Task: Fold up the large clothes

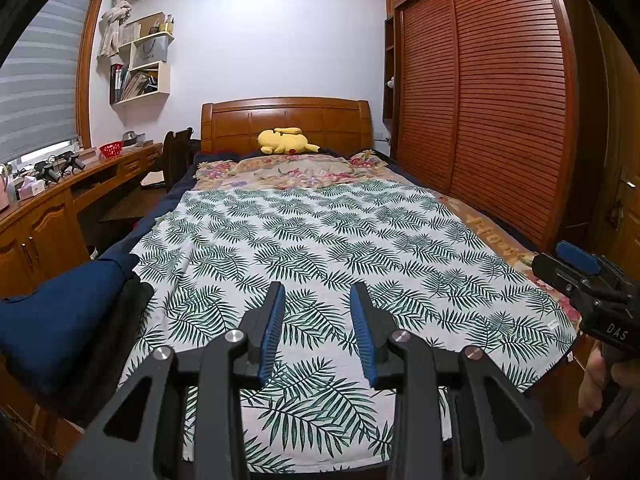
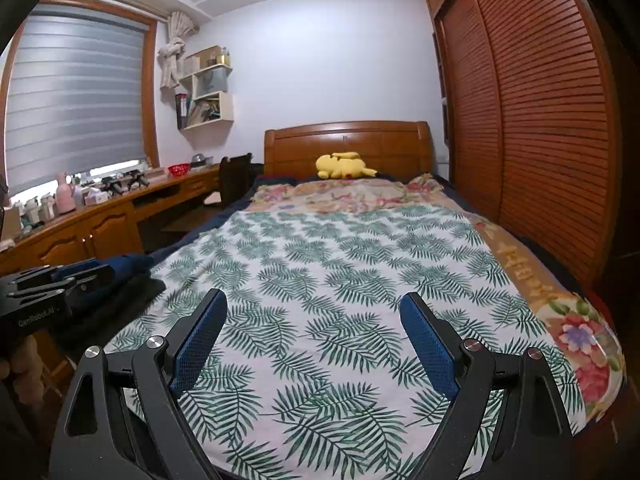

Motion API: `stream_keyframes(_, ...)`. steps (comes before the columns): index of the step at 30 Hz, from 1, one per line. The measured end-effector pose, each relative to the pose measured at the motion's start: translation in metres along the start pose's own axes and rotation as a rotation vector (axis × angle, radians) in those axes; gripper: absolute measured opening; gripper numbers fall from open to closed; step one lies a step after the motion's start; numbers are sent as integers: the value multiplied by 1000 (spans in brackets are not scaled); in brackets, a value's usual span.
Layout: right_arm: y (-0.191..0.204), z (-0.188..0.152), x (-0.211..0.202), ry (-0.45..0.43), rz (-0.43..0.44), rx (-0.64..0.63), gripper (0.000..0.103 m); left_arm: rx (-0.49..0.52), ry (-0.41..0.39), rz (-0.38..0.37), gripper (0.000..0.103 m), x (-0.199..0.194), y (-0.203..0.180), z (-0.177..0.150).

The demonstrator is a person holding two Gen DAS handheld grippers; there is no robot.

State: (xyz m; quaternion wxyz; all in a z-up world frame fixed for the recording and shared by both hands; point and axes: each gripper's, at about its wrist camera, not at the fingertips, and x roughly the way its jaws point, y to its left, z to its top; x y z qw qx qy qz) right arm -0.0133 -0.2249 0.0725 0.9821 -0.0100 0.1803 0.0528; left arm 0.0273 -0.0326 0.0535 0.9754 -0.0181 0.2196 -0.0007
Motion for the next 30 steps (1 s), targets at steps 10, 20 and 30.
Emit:
stream_keyframes(10,-1,0,0,1,1,1,90,-2,-1,1,33,-1,1,0)
stream_keyframes(20,1,0,0,1,1,1,90,-4,-1,-1,33,-2,2,-2)
stream_keyframes(30,3,0,0,3,4,1,90,-5,2,-3,33,-2,2,-3)
